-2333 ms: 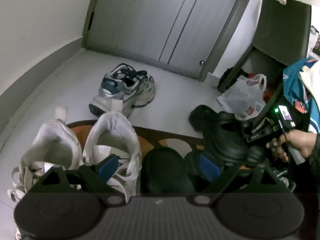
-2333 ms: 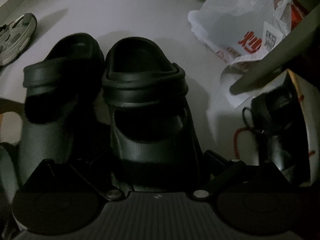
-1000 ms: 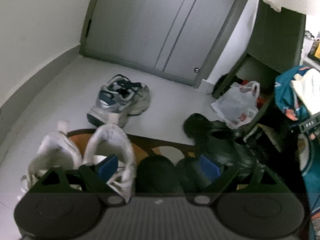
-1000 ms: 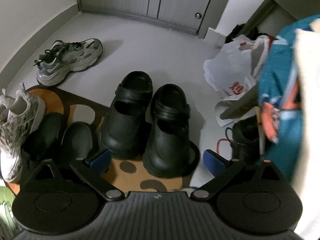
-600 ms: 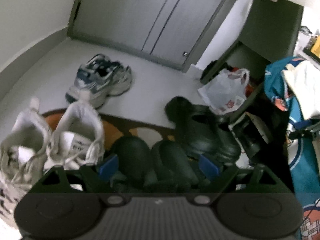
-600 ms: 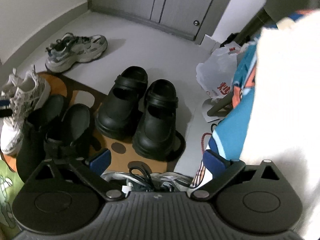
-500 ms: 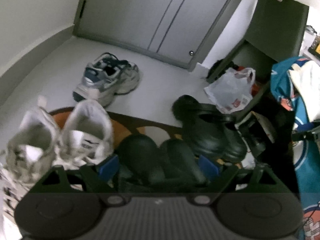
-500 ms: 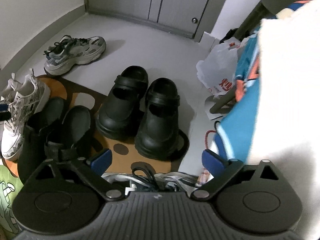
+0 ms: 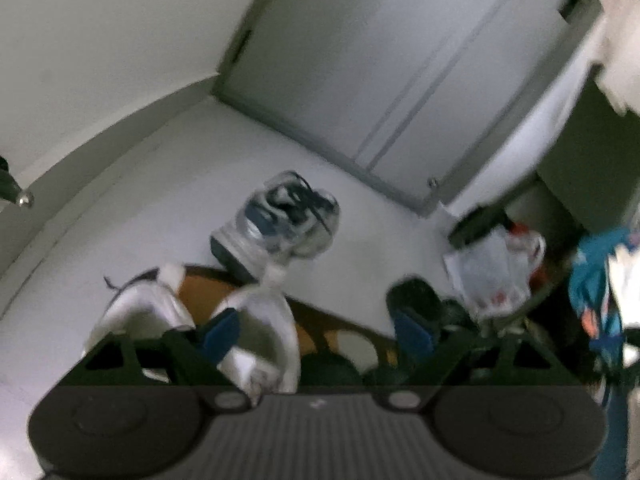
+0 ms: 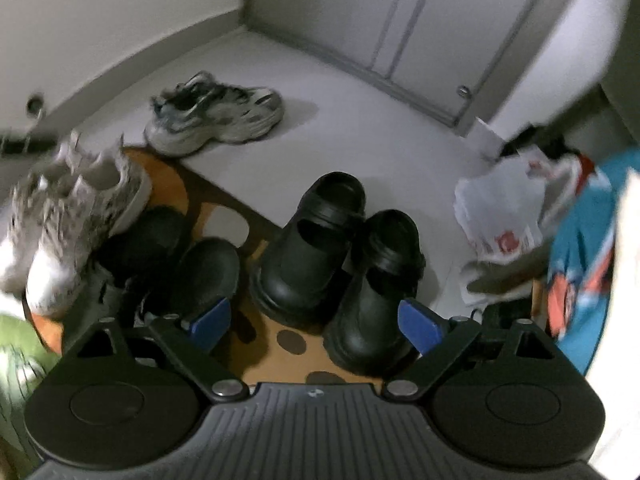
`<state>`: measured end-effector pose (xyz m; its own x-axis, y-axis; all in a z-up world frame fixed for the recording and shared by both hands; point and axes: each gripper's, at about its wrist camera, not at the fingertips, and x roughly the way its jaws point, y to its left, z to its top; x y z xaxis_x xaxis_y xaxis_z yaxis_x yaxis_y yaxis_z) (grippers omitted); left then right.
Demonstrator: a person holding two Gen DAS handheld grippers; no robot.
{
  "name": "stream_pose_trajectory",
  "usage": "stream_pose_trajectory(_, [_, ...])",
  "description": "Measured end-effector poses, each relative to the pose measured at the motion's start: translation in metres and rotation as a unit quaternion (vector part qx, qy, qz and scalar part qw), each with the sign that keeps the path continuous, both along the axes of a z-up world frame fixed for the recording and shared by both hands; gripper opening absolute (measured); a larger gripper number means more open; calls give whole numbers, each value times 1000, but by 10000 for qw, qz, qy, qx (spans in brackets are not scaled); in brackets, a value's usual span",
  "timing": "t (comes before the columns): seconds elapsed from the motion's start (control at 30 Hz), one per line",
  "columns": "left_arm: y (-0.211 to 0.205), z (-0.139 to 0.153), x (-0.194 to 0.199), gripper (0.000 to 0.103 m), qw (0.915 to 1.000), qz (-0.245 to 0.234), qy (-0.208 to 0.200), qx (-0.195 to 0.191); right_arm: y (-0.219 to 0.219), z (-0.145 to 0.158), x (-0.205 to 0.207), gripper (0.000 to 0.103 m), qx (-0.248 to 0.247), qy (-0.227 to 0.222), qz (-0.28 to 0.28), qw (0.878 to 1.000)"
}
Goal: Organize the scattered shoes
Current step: 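Grasp the grey-and-white sneaker on the floor with the left gripper, then lift the grey sneaker with the left gripper and carry it toward the mat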
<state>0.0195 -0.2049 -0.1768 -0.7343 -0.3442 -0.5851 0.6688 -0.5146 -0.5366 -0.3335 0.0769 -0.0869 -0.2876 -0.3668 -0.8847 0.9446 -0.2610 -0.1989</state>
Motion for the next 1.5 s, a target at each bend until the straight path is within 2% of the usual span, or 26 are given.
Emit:
stream_pose_trajectory(0.1, [-20, 4, -14, 84, 9996, 146, 128, 213, -5, 7, -2, 94, -110, -70, 97, 9999])
stream_pose_trajectory(0.2, [-46, 8, -40, 84, 9993, 63, 153, 334, -1, 11, -4, 94, -201, -124, 157, 9996])
stream_pose_trajectory(0.27, [-64, 9, -54, 83, 9989, 108, 186, 413, 5, 10, -5, 94, -54, -133, 345, 9993])
stream_pose_trajectory(0.37, [-90, 4, -74, 82, 9961, 390, 282, 743, 13, 11, -10, 94, 195, -58, 645, 9977])
stream_pose_trajectory(0.43, [-105, -2, -94, 79, 9945, 456, 261, 911, 19, 12, -16, 94, 272, -18, 800, 9964])
stream_pose_trajectory(0.5, [-113, -10, -108, 65, 9930, 505, 176, 1050, 27, 13, -27, 94, 122, -79, 750, 9971])
stream_pose_trajectory(0.6, [-120, -28, -124, 57, 9856, 722, 274, 1505, 36, 11, -50, 94, -173, -304, 413, 9985])
stream_pose_trajectory(0.63, [-121, -36, -128, 57, 9814, 810, 376, 1700, 38, 11, -58, 94, -172, -407, 289, 9986])
stream_pose_trajectory(0.73, [-121, -50, -141, 57, 9742, 1020, 516, 1948, 39, 24, -72, 94, -460, -655, -40, 9968])
stream_pose_trajectory(0.87, [-125, -72, -153, 57, 9610, 1426, 689, 2266, 42, 32, -70, 94, -663, -1005, -16, 9927])
stream_pose_trajectory(0.93, [-126, -83, -159, 58, 9557, 1683, 698, 2313, 44, 29, -58, 94, -579, -1111, 220, 9919])
stream_pose_trajectory(1.03, [-130, -94, -165, 57, 9523, 1876, 652, 2318, 47, 25, -45, 94, -453, -1275, 439, 9898])
stream_pose_trajectory(1.13, [-136, -98, -175, 56, 9541, 1872, 678, 2237, 50, 28, -41, 94, -481, -1564, 493, 9853])
stream_pose_trajectory(1.17, [-137, -98, -178, 53, 9551, 1868, 631, 2209, 51, 30, -42, 94, -516, -1730, 441, 9826])
stream_pose_trajectory(1.23, [-139, -96, -182, 36, 9575, 1901, 457, 2120, 54, 31, -46, 94, -527, -1929, 342, 9792])
stream_pose_trajectory(1.27, [-139, -93, -181, 24, 9581, 1924, 414, 2082, 56, 31, -47, 94, -518, -2005, 293, 9779])
stream_pose_trajectory(1.37, [-138, -89, -176, 23, 9594, 1923, 442, 2017, 62, 39, -53, 94, -592, -2116, 161, 9754])
stream_pose_trajectory(1.43, [-138, -87, -179, 23, 9659, 1792, 299, 1843, 64, 45, -55, 94, -683, -2209, 145, 9728])
stream_pose_trajectory(1.5, [-138, -88, -179, 23, 9645, 1837, 324, 1872, 66, 47, -57, 94, -714, -2229, 161, 9721])
